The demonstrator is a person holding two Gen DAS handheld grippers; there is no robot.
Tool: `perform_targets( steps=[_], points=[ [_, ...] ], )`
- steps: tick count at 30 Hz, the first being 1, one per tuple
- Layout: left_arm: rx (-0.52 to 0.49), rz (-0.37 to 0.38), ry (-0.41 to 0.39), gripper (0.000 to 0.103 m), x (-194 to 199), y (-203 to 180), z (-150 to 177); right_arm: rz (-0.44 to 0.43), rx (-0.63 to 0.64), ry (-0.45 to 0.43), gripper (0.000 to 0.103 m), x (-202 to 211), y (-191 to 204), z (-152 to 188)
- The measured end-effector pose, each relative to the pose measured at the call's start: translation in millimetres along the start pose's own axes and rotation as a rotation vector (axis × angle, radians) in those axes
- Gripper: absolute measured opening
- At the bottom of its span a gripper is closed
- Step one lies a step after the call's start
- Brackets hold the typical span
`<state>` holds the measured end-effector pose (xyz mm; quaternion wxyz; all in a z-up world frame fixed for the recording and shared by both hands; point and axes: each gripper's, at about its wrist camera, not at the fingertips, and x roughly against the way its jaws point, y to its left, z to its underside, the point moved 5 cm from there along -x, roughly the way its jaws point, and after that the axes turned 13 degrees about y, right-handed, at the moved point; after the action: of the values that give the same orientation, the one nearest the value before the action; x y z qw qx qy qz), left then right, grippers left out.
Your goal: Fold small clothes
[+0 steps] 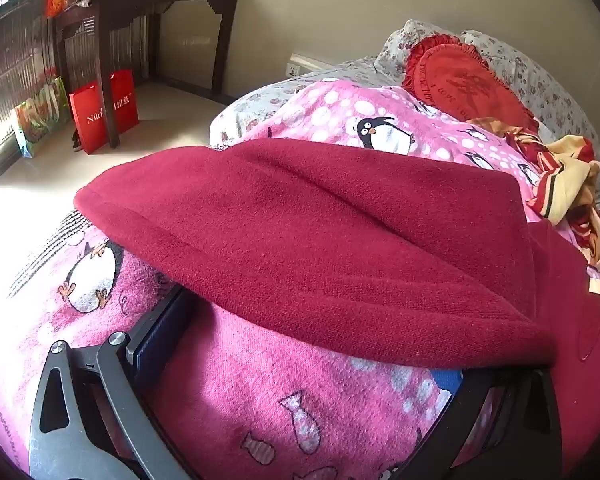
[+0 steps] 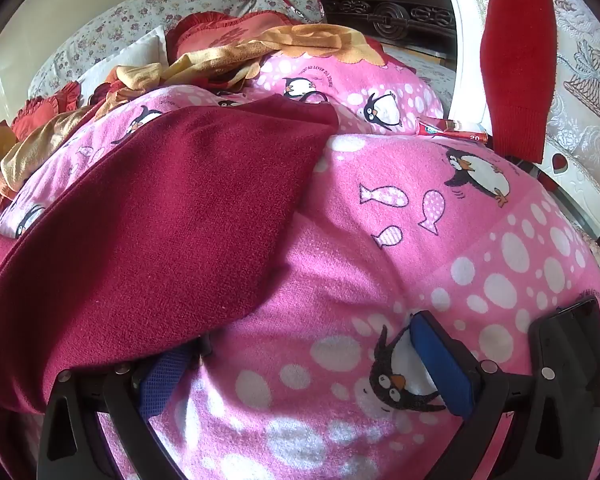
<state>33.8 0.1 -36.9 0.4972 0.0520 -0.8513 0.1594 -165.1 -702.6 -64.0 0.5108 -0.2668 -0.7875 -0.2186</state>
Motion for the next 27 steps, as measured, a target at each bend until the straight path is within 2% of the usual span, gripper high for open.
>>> perform_targets(
  steps=[4, 9, 11, 15, 21, 27],
  points=[
    [0.001, -0.006, 0.014, 0.103, 1.3, 1.2, 1.0, 0.0, 0.0, 0.001, 0.103, 0.1, 0.0, 0.0],
    [-0.064, -0.034, 0.152, 0.103, 5.7, -5.9, 2.9, 0.0, 0.0, 0.0, 0.103, 0.6, -0.2, -0.1],
    [-0.085, -0.033, 0.171, 0.103, 13.4, -6.5, 6.3, 0.0, 0.0, 0.001, 0.103, 0.0, 0.0, 0.1],
    [-0.131, -0.075, 0.137, 0.102, 43.5, -12.1, 19.3, 0.001, 0.0, 0.001, 0.103, 0.0, 0.0, 0.0],
    [-0.273, -0.116, 0.121, 0.102, 74.5, -42.1, 34.5, 0.004, 0.002, 0.001, 0.103, -0.1, 0.2, 0.0],
    [-0.298, -0.062, 0.099, 0.102, 92.2, -68.7, 48.4, 0.012, 0.006, 0.002, 0.103, 2.3, 0.5, -0.7]
  ],
)
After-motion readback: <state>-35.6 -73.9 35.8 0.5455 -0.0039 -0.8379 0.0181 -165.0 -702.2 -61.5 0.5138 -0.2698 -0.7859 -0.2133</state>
